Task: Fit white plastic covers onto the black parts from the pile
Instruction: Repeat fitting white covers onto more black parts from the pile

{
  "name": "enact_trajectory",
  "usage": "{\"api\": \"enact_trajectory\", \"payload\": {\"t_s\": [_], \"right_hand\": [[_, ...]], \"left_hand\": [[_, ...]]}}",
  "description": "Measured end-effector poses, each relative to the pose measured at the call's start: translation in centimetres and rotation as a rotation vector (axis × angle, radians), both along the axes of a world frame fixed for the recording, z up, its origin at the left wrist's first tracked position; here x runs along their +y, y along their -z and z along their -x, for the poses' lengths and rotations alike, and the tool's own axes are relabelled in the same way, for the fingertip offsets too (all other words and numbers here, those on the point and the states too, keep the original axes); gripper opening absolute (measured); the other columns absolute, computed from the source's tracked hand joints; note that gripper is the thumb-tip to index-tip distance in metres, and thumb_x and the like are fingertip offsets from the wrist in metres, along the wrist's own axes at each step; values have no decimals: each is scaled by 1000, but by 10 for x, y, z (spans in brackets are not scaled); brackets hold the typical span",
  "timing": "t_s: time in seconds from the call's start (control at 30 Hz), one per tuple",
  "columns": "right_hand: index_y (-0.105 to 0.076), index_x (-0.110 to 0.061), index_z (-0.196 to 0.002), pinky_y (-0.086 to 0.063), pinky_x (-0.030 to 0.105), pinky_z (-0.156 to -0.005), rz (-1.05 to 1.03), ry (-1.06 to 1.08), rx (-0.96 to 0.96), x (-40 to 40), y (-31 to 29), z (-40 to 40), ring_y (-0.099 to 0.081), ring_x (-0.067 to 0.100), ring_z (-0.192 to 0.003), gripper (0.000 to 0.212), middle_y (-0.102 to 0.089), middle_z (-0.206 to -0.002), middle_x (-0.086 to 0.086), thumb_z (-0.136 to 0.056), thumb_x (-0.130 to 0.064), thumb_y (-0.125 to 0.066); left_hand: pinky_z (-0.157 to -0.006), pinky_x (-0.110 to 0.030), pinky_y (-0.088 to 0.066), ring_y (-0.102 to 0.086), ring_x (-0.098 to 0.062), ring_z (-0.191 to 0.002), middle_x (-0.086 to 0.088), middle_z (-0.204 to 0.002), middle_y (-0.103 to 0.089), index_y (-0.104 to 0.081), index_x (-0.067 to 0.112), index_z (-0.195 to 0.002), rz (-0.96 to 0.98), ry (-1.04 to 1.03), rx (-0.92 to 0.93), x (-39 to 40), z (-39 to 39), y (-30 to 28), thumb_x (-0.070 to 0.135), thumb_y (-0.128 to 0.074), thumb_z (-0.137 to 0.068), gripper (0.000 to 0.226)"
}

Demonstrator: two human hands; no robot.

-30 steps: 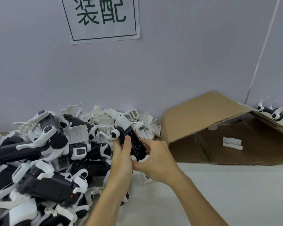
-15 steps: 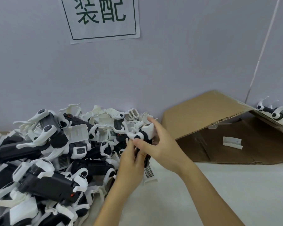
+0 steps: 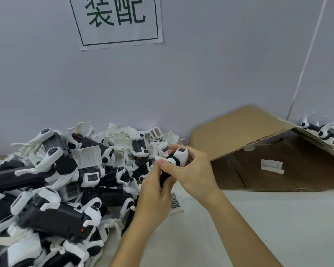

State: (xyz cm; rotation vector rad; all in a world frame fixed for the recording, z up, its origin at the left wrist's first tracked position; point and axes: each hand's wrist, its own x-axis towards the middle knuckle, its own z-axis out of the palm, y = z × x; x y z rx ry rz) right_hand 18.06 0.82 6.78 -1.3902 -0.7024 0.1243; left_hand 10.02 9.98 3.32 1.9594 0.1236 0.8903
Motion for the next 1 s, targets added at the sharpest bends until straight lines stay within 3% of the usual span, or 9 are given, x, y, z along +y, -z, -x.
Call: {"api": "enact_trajectory", "payload": {"t_s": [0.17, 0.23, 0.3, 0.4, 0.57, 0.67, 0.73, 0.87, 1.0], "right_hand": [[-70, -17, -110, -57, 18, -71, -50, -94, 21, -2, -1, -3, -74, 8, -86, 42, -75, -93, -6, -72, -20, -90], [-52, -20, -138, -54, 15, -83, 47, -202, -33, -1, -2, -1, -66, -1, -107, 79, -70, -111, -20, -69, -39, -87], [-28, -24, -155, -49, 15, -96, 143, -251, -62, -1, -7, 2, -54, -3, -125, 103, -60, -126, -27, -68, -55, -75], [-50, -24, -143, -47, 34, -107, 208, -204, -108, -5, -12, 2, -57, 4, -122, 64, -62, -129, -17, -87, -53, -62], [-64, -27, -126, -55, 42, -96, 243, -187, -84, -13, -11, -8, -68, 19, -104, 29, -73, -110, -3, -98, -31, -63], [-66, -23, -123, -59, 34, -84, 178, -216, -101, -15, -11, -8, -70, 22, -101, 27, -74, -108, 3, -96, -23, -67], [-68, -21, -121, -57, 35, -89, 144, -217, -153, -14, -12, -5, -69, 17, -103, 25, -74, -107, 2, -96, -21, -66], [-72, -26, -110, -53, 27, -86, -38, -120, -129, -8, -17, 1, -67, 9, -101, 22, -74, -100, -6, -94, -28, -57], [-72, -26, -98, -48, 21, -70, 67, -49, -3, -6, -18, -4, -62, 4, -78, 27, -66, -83, -9, -101, -12, -49]], "left_hand": [[-69, -20, -50, -65, -1, -82, 23, -92, -68, -53, 31, -114, -38, -8, -35, -1, 0, -1, 15, -50, -98, 22], [-62, -14, -46, -60, 3, -70, 26, -83, -66, -47, 24, -106, 72, -59, -87, 0, 0, -2, 11, -49, -102, 13], [-68, -14, -50, -66, 3, -80, 21, -91, -71, -51, 21, -108, 261, -88, -140, 1, 2, -6, 28, -48, -100, 11], [-89, -36, -53, -68, -20, -106, 0, -107, -73, -64, 24, -112, 539, -103, -123, 3, 4, -12, 41, -44, -101, 28], [-98, -57, -51, -67, -38, -107, -18, -106, -73, -71, 9, -104, 767, -144, -102, 3, 3, -20, 26, -41, -107, 34], [-90, -48, -56, -70, -36, -103, -20, -105, -74, -69, 4, -106, 906, -156, -129, 3, 4, -23, 22, -38, -108, 36], [-74, -36, -56, -75, -24, -86, -12, -92, -77, -69, 6, -109, 1061, -84, -165, 4, 6, -25, 29, -41, -107, 36], [-56, -26, -52, -68, -15, -65, -1, -75, -71, -69, 12, -96, 1115, 12, -183, 4, 8, -31, 45, -64, -85, 35], [-61, -30, -43, -53, -16, -53, -3, -62, -54, -58, 12, -74, 1242, -30, -226, 4, 8, -30, 29, -70, -82, 22]]}}
